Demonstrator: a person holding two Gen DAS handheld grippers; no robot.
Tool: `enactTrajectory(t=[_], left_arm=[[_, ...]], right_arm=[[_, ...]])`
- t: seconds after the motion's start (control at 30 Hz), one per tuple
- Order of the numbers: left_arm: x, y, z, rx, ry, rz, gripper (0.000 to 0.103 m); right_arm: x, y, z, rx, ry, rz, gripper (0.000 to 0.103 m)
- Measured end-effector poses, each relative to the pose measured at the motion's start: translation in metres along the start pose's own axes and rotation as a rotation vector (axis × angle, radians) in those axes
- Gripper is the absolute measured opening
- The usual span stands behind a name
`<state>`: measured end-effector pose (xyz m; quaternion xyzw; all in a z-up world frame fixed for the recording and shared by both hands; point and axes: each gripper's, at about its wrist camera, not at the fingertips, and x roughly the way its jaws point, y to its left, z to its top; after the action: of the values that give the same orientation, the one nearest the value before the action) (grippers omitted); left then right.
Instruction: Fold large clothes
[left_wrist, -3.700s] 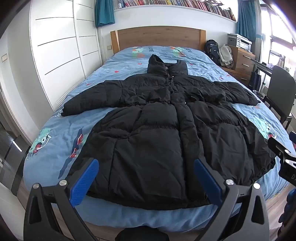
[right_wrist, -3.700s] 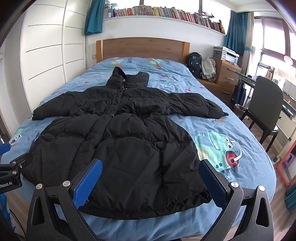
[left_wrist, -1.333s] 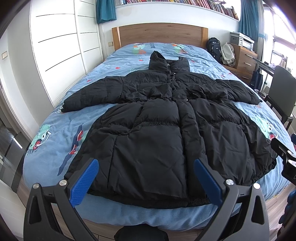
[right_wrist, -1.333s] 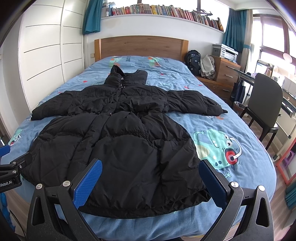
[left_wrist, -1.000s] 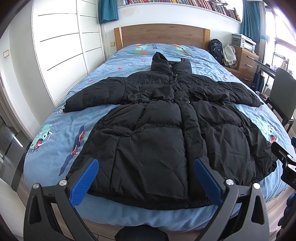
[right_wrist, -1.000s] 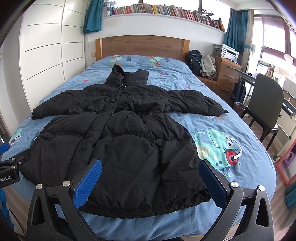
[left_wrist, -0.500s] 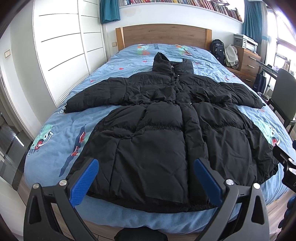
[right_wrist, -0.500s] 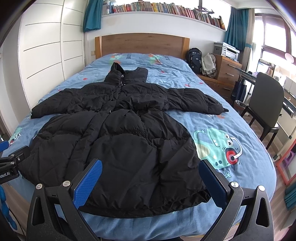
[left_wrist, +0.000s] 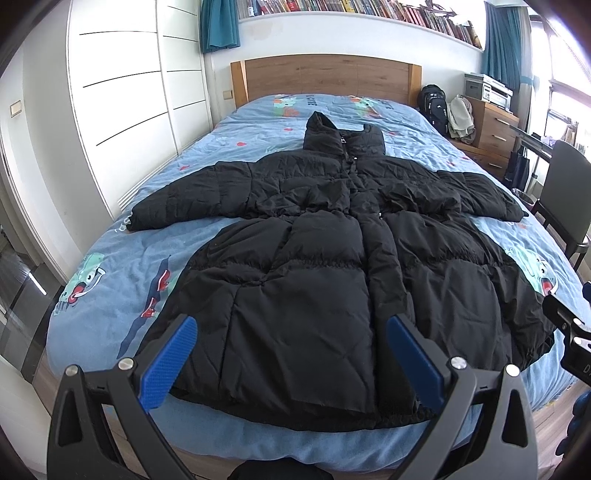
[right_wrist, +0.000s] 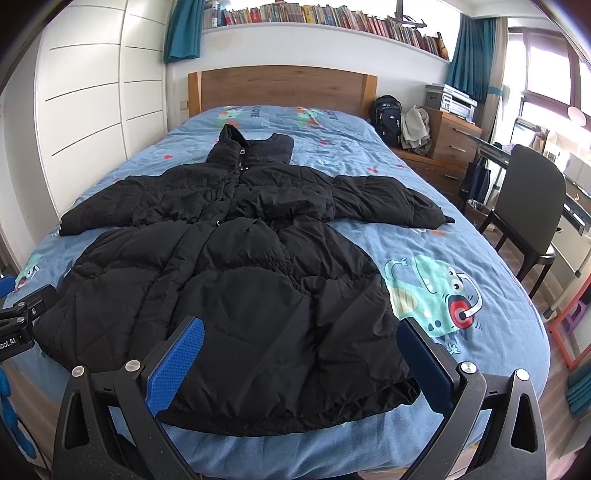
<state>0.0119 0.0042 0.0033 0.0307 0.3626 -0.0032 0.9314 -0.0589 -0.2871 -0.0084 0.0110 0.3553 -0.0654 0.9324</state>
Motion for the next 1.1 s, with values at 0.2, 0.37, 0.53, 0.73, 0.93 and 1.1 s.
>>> enactTrajectory(t=[0.2,0.37,0.53,0.73,0.93,1.1], left_arm=[[-0.001,0.000,0.001,0.001,-0.001,-0.003,0.103],[-0.001,0.000,0.001,0.001,0.001,-0.005,0.103],[-0.003,0.001,0.003,0.002,0.004,-0.006,0.103],[-0.002,-0.001,0.004,0.012,0.004,-0.008,0.103],[-0.003,0.000,0.005,0.011,-0.006,-0.010,0.103],[-0.002,0.003,0.009,0.014,0.003,-0.017,0.103]], right_arm=[[-0.002,0.000,0.002,0.002,-0.004,-0.006,0.102],[-0.002,0.000,0.002,0.005,-0.004,-0.005,0.102],[-0.002,-0.003,0.003,0.022,-0.004,0.001,0.102],[0.001,-0.005,0.004,0.014,-0.013,-0.016,0.102],[0.006,-0.005,0.002,0.018,0.001,0.002,0.102],[0.010,-0.005,0.000,0.018,0.010,0.012,0.102]])
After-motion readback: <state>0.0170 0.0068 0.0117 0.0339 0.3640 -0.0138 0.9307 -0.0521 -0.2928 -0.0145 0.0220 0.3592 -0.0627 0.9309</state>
